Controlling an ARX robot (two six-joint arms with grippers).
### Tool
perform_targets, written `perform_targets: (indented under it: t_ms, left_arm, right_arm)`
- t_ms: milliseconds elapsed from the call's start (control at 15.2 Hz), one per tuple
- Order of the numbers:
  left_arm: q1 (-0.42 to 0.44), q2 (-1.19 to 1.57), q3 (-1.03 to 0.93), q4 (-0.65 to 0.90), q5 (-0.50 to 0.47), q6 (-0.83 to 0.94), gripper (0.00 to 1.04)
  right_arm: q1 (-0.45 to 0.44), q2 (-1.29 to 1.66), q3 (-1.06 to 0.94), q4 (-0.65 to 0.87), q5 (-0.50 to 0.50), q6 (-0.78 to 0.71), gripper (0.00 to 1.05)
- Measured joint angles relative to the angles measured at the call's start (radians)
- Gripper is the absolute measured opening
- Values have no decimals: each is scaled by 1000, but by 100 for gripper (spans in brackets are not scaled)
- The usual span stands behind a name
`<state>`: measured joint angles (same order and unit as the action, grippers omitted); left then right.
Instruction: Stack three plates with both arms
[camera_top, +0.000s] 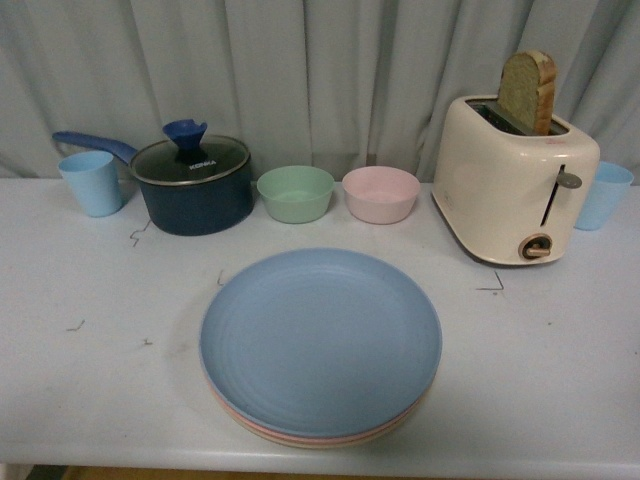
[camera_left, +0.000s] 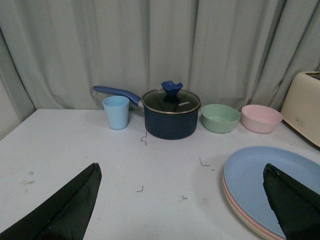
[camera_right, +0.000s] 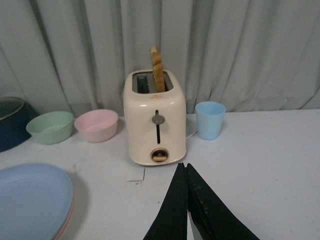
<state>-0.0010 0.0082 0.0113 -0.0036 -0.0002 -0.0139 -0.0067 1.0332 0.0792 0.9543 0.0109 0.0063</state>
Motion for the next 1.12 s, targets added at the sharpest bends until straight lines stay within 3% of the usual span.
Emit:
perform_targets:
  t_ms: [659, 1121]
  left_arm:
    - [0, 0, 0, 0, 0, 0, 98]
    - [0, 0, 0, 0, 0, 0, 98]
  right_arm:
    - [6, -514, -68, -441, -9, 0, 2]
    - [6, -748, -68, -666, -9, 0, 2]
